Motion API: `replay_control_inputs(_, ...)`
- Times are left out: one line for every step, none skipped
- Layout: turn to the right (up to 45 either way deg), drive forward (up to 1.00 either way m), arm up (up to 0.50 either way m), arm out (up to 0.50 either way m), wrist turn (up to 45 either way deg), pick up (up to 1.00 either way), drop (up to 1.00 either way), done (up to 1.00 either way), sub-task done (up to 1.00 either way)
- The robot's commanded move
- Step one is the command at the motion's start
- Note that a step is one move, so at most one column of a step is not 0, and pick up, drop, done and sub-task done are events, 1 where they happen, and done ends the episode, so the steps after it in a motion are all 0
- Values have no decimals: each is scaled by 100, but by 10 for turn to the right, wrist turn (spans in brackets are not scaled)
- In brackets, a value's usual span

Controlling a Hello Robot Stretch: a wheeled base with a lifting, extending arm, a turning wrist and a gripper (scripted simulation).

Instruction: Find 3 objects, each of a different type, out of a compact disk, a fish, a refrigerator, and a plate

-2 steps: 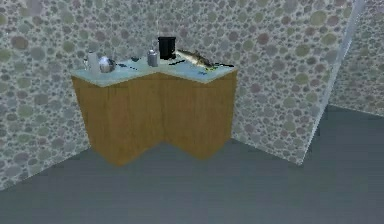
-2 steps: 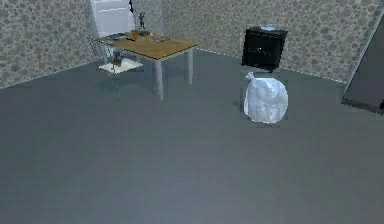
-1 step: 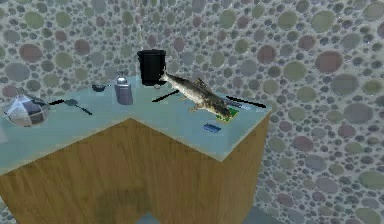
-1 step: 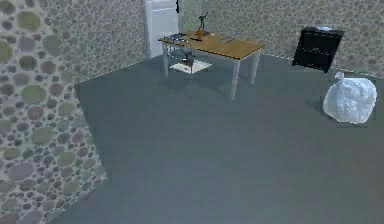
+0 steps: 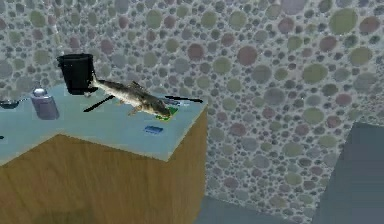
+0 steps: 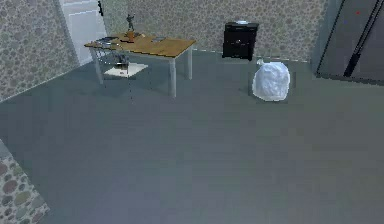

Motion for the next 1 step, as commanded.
replay_control_inputs(0, 15, 0, 0, 0, 0, 0, 0, 0)
